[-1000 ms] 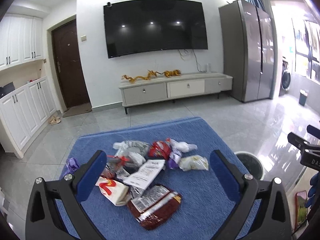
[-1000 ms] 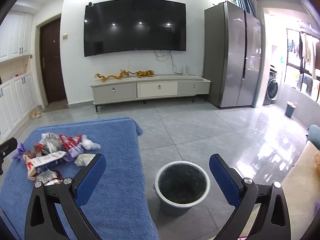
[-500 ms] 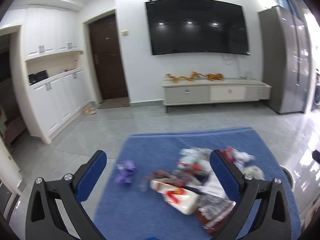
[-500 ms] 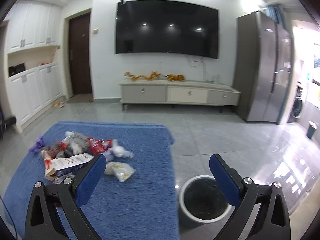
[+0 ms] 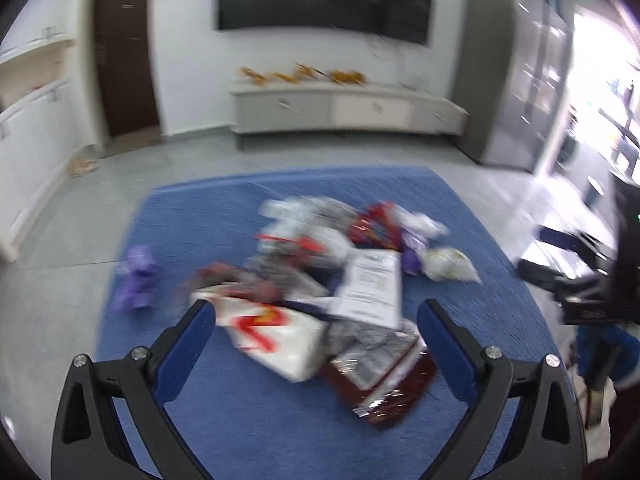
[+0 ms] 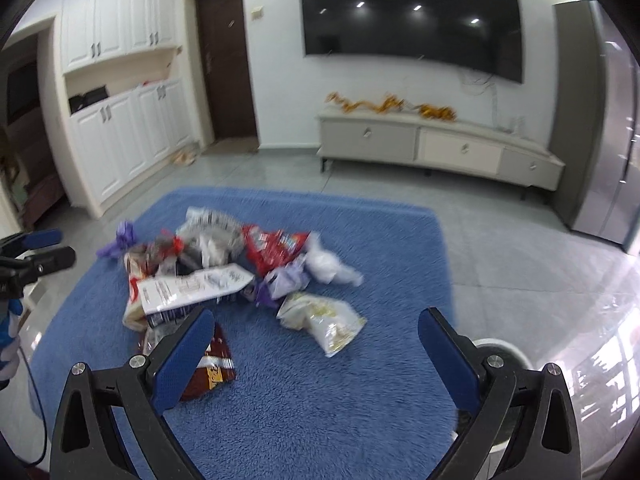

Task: Collect trash
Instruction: 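Move both tools toward the trash pile on the blue rug, then grasp the white milk carton with the left tool while the right grasps the clear snack bag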

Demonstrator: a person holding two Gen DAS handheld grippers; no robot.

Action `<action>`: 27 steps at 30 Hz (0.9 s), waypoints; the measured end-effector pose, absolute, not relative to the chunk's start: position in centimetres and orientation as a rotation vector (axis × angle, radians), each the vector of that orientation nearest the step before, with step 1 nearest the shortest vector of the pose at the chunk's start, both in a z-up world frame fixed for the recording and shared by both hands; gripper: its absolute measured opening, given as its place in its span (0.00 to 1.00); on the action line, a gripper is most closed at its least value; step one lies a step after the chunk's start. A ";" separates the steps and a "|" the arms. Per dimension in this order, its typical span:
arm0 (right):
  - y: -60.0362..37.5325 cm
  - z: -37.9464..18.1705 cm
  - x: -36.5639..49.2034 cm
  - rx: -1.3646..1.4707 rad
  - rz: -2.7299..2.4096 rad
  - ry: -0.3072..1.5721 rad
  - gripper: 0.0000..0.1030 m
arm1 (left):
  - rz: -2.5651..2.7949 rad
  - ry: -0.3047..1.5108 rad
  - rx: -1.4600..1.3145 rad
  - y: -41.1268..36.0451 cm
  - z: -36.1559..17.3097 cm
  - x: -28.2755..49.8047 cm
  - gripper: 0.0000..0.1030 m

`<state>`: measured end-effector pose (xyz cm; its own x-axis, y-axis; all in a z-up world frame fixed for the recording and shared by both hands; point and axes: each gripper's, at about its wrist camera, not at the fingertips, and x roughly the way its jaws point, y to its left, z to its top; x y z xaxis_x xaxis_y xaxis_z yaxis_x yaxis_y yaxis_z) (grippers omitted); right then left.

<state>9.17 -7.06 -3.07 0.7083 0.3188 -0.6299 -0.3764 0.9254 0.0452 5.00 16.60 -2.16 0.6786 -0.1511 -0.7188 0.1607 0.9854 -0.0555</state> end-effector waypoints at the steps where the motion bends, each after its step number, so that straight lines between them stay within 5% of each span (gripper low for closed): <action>1: -6.7 -4.0 10.0 -0.098 0.410 0.707 0.97 | -0.205 0.828 0.023 15.7 -2.7 5.8 0.97; 6: -5.7 -7.6 13.4 -0.112 0.463 0.798 0.90 | -0.253 0.929 0.116 12.4 -5.6 9.6 0.85; 18: -5.5 -12.0 16.6 -0.095 0.462 0.866 0.55 | -0.182 1.060 0.276 10.7 -11.1 13.1 0.59; 23: -6.0 -12.0 15.1 -0.070 0.460 0.842 0.31 | -0.152 1.041 0.264 10.7 -10.8 12.2 0.57; 27: -6.7 -11.6 13.2 -0.042 0.479 0.834 0.24 | -0.142 1.008 0.205 11.4 -9.4 10.8 0.56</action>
